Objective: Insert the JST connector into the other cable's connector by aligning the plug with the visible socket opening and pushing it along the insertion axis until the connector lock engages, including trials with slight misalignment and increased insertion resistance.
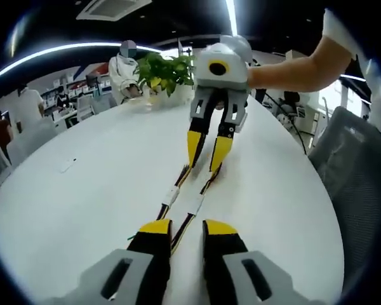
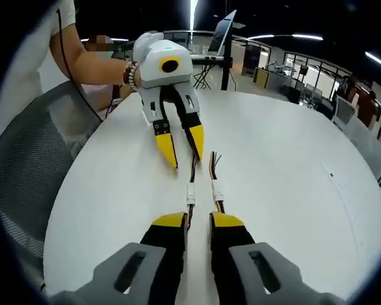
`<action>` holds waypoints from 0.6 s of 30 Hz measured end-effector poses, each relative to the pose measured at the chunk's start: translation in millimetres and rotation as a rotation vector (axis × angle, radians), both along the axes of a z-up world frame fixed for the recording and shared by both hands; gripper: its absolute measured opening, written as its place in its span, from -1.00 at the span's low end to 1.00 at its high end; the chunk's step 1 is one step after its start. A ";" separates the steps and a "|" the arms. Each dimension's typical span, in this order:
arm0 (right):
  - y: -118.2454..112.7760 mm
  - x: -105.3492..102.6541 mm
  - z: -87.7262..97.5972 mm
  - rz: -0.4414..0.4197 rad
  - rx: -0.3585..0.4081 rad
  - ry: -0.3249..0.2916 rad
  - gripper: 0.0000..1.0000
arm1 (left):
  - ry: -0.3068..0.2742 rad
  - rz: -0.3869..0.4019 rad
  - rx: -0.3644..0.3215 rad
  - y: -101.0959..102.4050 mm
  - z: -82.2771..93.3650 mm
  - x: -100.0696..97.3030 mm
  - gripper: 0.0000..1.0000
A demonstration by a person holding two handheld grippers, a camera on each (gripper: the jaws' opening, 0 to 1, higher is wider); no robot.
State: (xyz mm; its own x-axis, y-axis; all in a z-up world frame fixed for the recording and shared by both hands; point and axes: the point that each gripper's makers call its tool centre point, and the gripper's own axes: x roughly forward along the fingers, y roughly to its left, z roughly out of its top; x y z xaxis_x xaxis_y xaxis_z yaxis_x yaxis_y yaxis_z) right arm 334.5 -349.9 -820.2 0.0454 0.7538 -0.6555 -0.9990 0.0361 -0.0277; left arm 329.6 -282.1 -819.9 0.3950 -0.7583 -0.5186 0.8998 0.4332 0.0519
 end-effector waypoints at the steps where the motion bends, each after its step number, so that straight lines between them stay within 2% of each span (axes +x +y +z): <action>1: -1.1 0.1 3.1 -0.012 0.008 0.003 -0.69 | -0.003 0.003 0.001 1.0 1.9 -0.5 -0.74; 10: -8.7 1.5 25.4 -0.121 0.029 -0.027 -0.51 | -0.028 0.045 -0.012 11.0 24.1 -4.8 -0.70; 15: -11.2 -5.0 45.0 -0.156 0.045 -0.060 -0.48 | -0.041 0.065 -0.014 17.8 37.8 -10.4 -0.67; 18: -12.8 -8.2 56.8 -0.185 0.060 -0.071 -0.47 | -0.053 0.099 -0.033 24.2 51.7 -12.4 -0.65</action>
